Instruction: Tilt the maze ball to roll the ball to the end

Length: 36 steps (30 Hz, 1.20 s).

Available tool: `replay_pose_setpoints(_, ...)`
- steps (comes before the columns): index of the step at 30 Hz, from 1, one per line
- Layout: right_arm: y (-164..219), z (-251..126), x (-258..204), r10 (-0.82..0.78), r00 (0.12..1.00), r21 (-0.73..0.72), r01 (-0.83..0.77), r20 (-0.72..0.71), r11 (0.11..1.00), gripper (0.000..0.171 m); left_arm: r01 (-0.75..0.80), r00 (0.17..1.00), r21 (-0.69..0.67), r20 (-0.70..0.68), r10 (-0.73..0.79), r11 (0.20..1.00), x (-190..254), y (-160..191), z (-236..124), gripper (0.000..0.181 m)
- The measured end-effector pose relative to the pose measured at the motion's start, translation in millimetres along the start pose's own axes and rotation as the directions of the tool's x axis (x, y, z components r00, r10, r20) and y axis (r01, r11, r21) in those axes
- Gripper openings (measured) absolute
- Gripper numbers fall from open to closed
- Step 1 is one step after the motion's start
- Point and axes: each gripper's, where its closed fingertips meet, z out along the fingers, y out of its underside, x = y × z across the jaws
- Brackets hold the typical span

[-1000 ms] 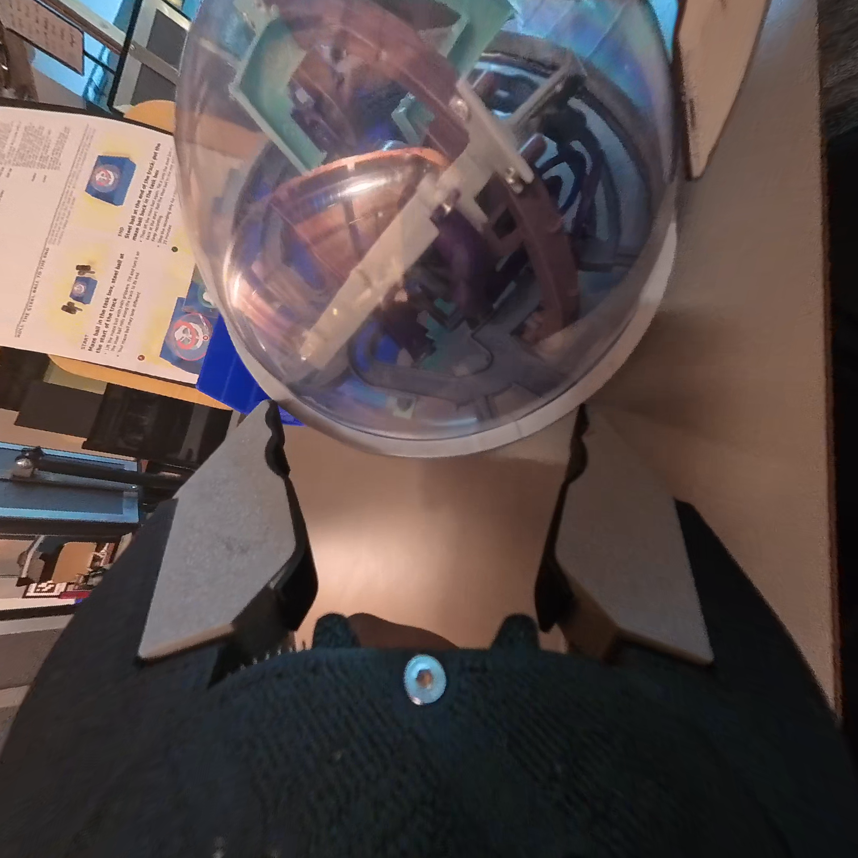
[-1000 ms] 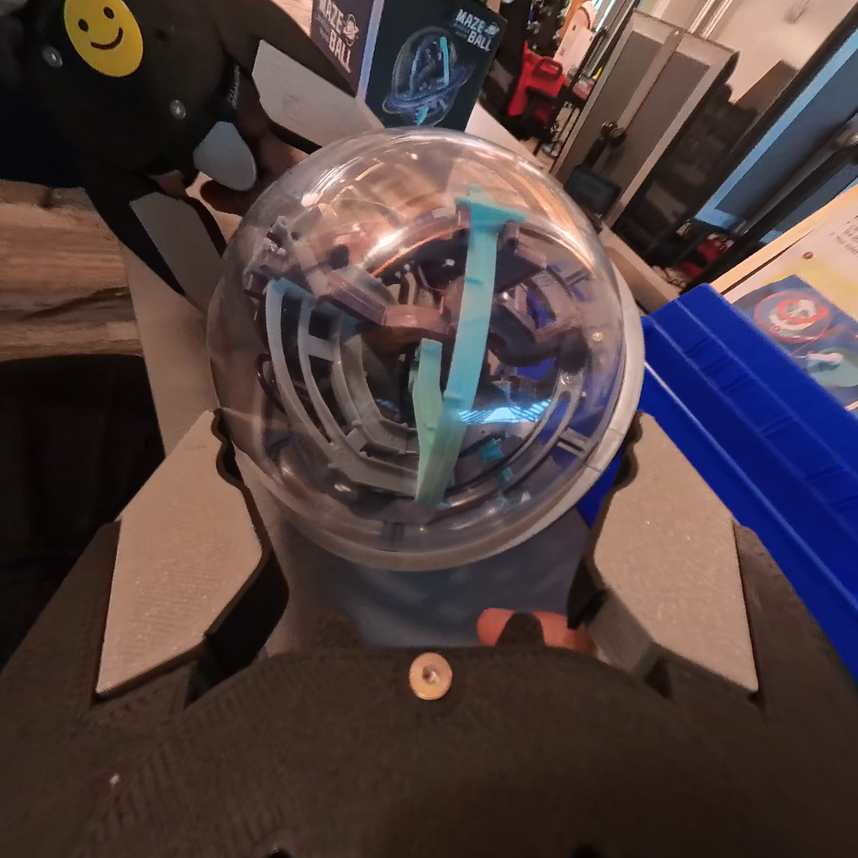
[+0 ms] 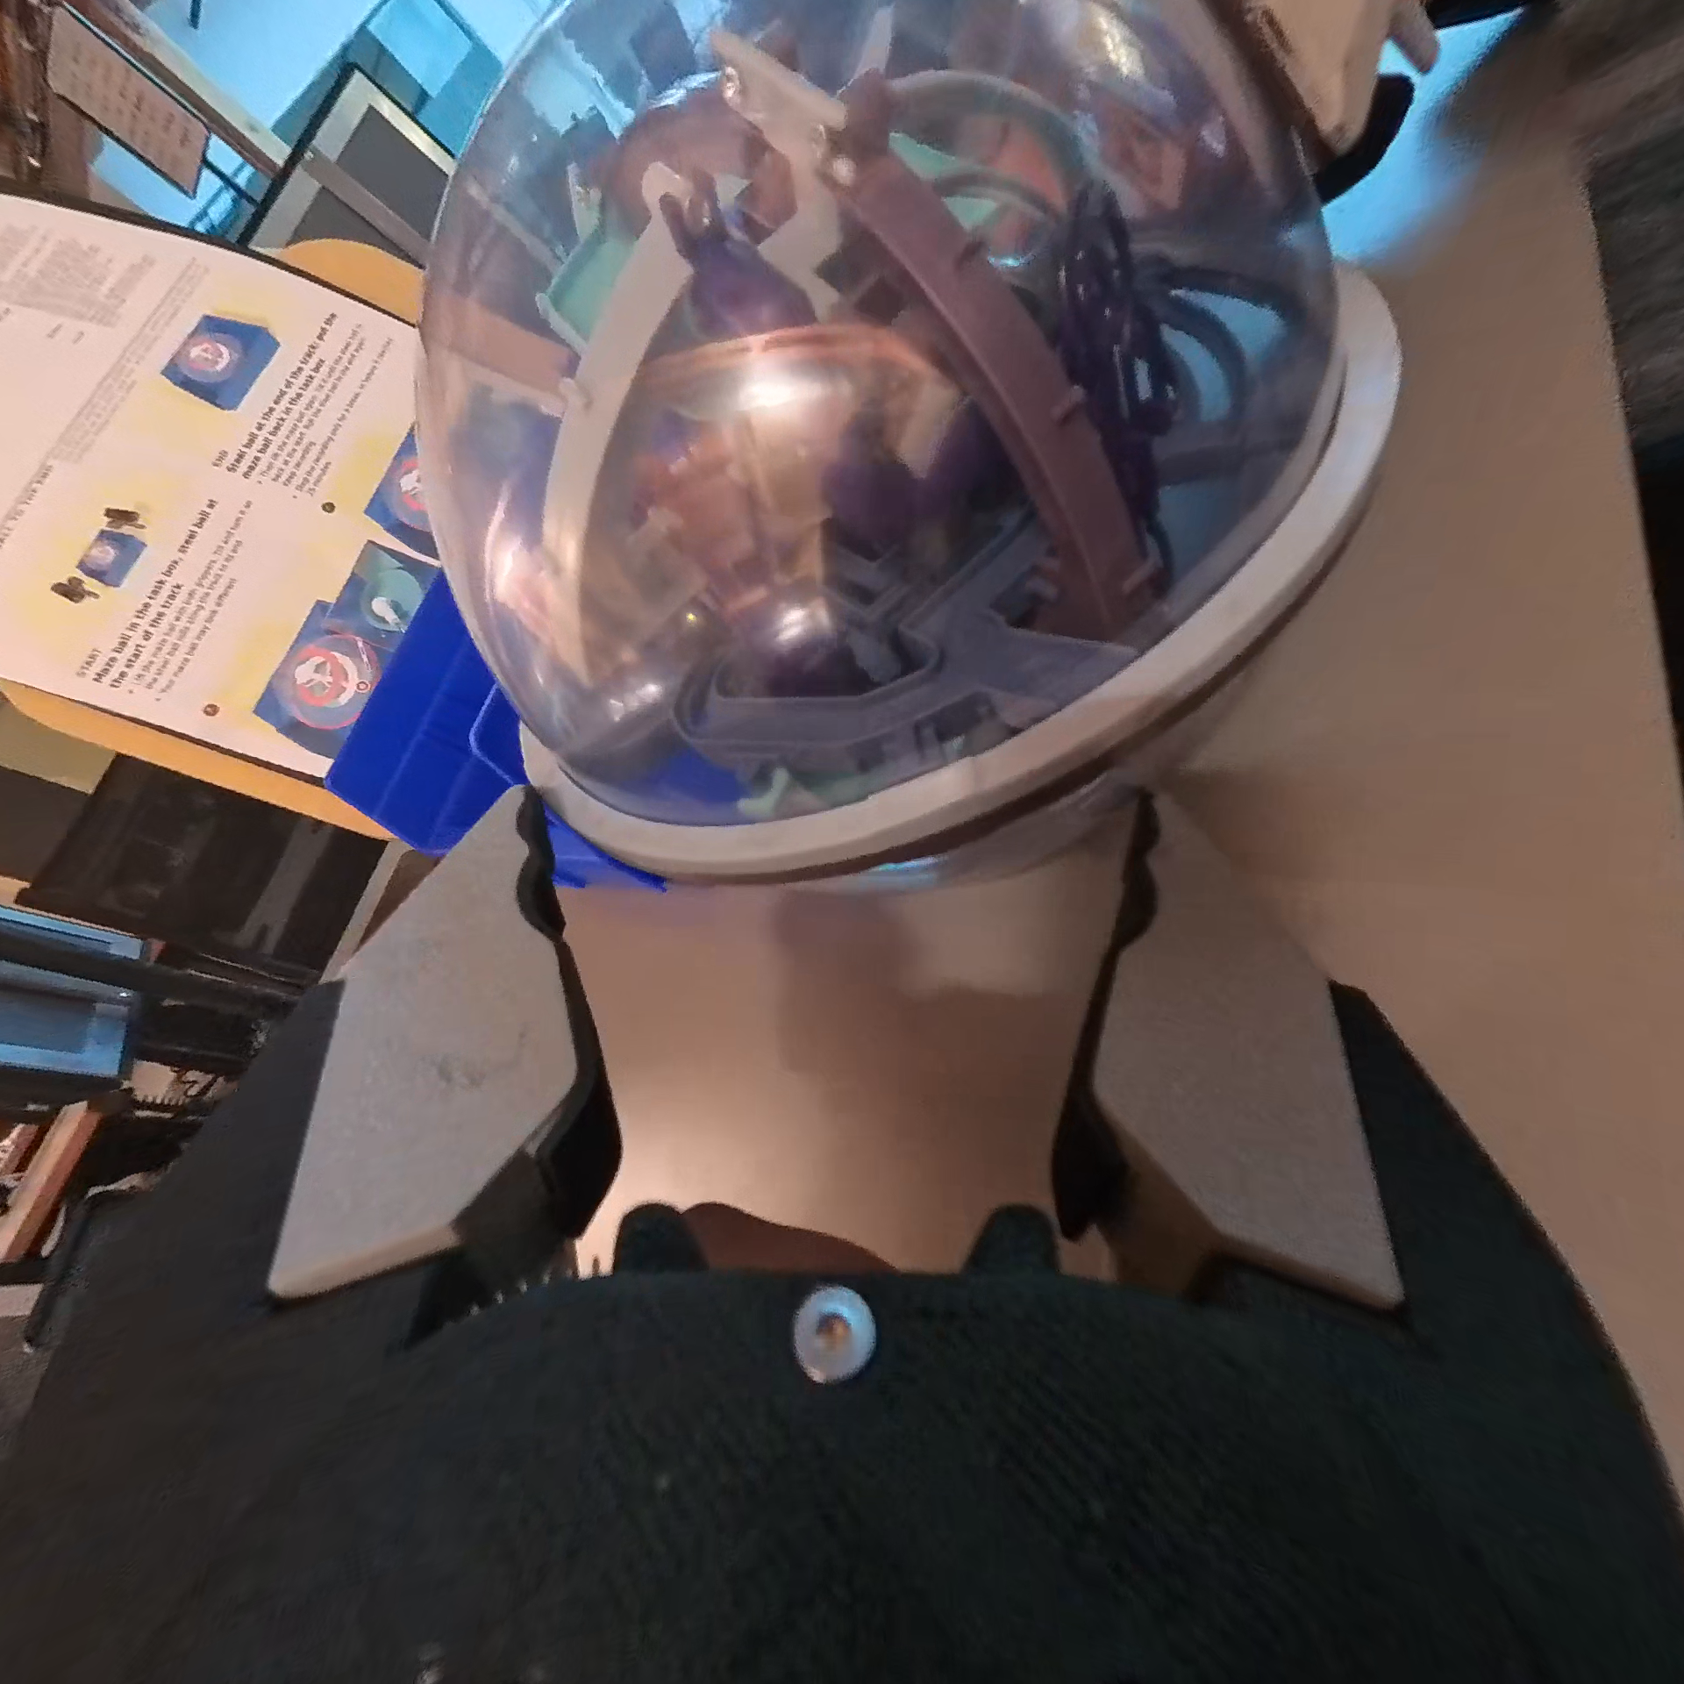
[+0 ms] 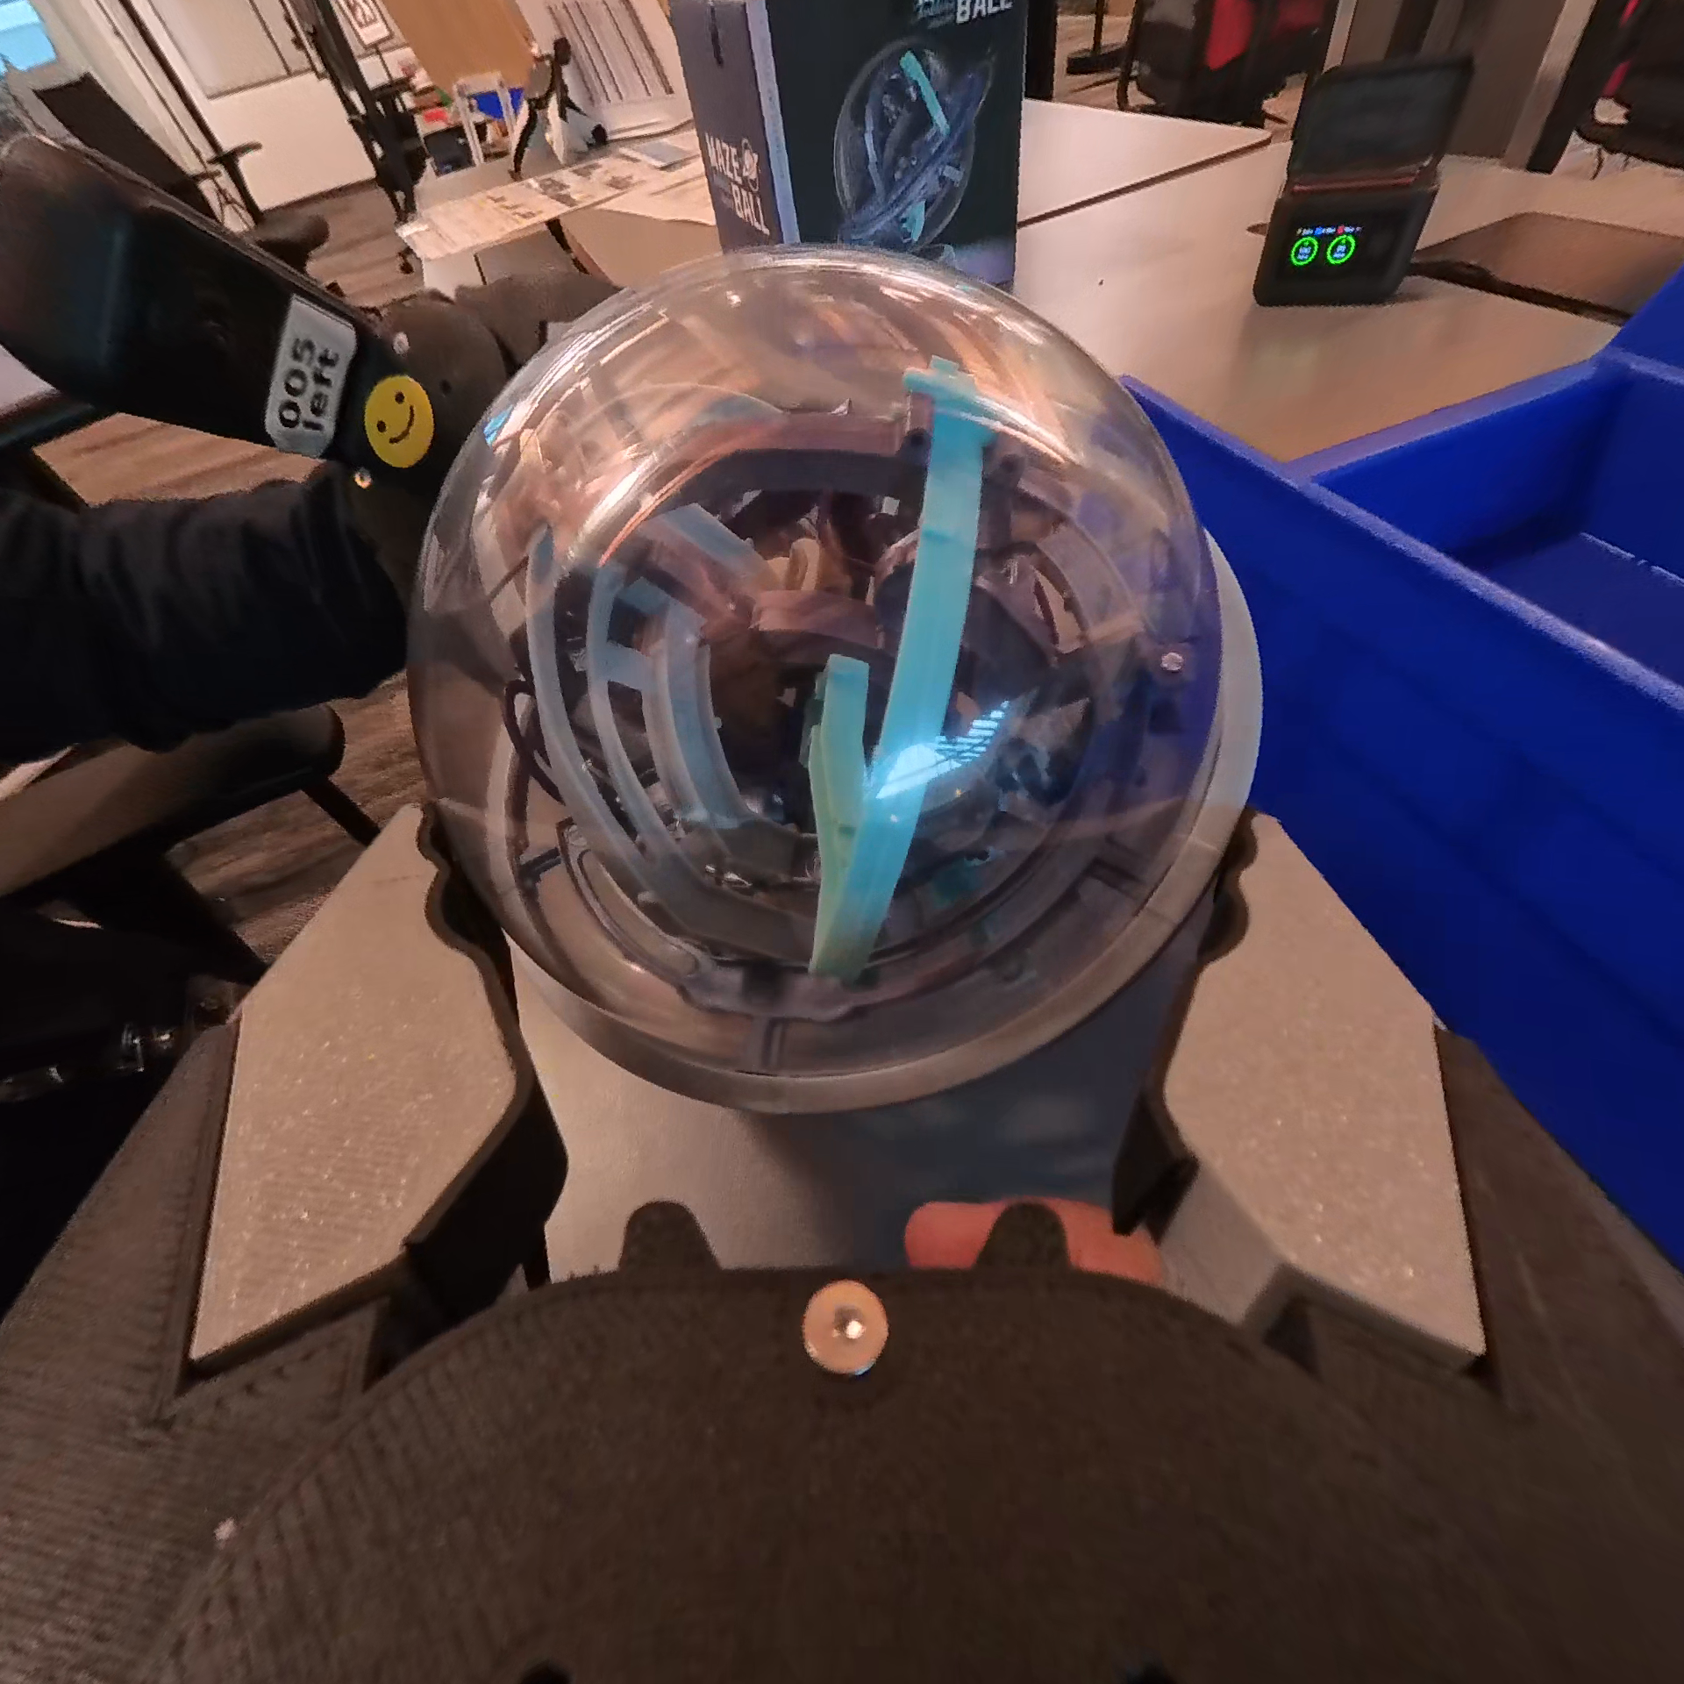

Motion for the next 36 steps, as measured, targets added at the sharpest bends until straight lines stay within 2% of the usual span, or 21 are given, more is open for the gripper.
replay_pose_setpoints(5, -0.8, -0.1, -0.8, -0.011, 1.0, 0.025, 0.011, 0.002, 1.0, 0.155, -0.001, 1.0, 0.021, 0.014, 0.001, 1.0, 0.7, -0.4, -0.3, 0.123)
replay_pose_setpoints(17, -0.7, -2.8, -2.1, 0.082, 0.994, 0.045, -0.086, 0.068, 0.995, 0.155, 0.07, 0.997, 0.078, -0.021, -0.069, 0.994, 5.4, -6.5, -1.4, 0.123)
replay_pose_setpoints(36, 0.1, -3.5, -3.7, 0.136, 0.982, 0.061, -0.145, 0.133, 0.988, 0.156, -0.01, 0.999, 0.071, 0.044, 0.007, 0.997, 4.6, -5.1, 0.2, 0.123)
